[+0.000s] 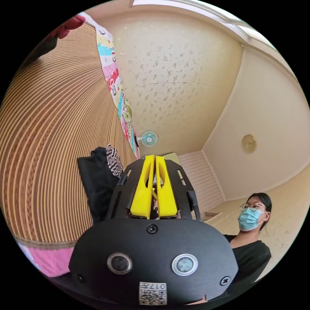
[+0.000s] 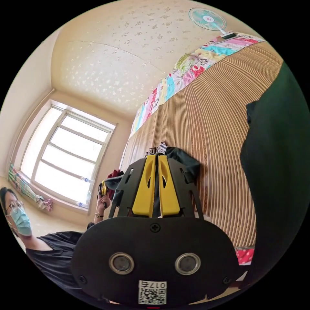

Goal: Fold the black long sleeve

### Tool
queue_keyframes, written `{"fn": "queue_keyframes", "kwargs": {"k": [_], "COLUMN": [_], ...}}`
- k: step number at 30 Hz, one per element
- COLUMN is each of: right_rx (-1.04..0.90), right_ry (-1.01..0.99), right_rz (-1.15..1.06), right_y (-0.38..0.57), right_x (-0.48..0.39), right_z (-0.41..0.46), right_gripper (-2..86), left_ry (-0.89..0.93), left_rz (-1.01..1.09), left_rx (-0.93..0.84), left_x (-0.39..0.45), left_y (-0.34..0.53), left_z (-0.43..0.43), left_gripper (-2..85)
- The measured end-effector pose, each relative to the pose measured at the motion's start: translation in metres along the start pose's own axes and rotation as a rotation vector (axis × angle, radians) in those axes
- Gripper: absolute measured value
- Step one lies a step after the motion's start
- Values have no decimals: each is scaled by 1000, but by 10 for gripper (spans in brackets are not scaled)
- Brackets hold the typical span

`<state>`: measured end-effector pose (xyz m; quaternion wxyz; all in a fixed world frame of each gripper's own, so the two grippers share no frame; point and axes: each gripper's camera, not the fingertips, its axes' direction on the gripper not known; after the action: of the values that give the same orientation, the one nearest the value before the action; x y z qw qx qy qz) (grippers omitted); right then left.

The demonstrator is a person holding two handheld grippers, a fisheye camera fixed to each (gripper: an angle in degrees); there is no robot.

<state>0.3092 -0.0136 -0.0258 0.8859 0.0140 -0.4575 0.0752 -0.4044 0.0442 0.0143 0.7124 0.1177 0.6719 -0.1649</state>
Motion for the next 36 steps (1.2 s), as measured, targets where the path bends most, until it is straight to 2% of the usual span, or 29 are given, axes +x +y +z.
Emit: {"fn": "queue_keyframes", "kwargs": {"k": [3,7,9,12,15,18,20,24,26,30,36], "right_rx": [22,21,15,7,-55,-203,-365,-650,-757,-928,-1141], "right_ry": [102,123,130,254,354,292,172,32,76,198,594], "right_rz": [27,156,119,-28,-158,-278,-381,-489,-525,-545,-740], "right_y": [-40,-64,-61,-44,-22,-11,-8,-5,-2,4,47], "right_x": [7,34,23,-20,-72,-132,-187,-265,-306,-356,-402], "right_z": [44,96,103,109,129,176,229,328,386,458,533], "right_gripper": [25,59,77,84,84,86,90,97,109,138,150], "left_ry": [-23,-228,-248,-354,-569,-668,-649,-597,-630,-641,-736], "left_rz": [-65,-115,-78,-41,-15,-31,-93,-159,-146,-60,58], "left_rx": [32,108,113,4,-83,-151,-211,-180,-189,-181,-187], "left_x": [-40,-73,-67,-43,-11,6,1,-14,-15,9,49], "left_y": [-32,-39,-26,12,64,104,120,132,134,139,143], "left_z": [30,38,36,44,58,81,102,120,133,153,188], "left_gripper": [-5,57,85,100,125,141,153,132,81,53,51]}}
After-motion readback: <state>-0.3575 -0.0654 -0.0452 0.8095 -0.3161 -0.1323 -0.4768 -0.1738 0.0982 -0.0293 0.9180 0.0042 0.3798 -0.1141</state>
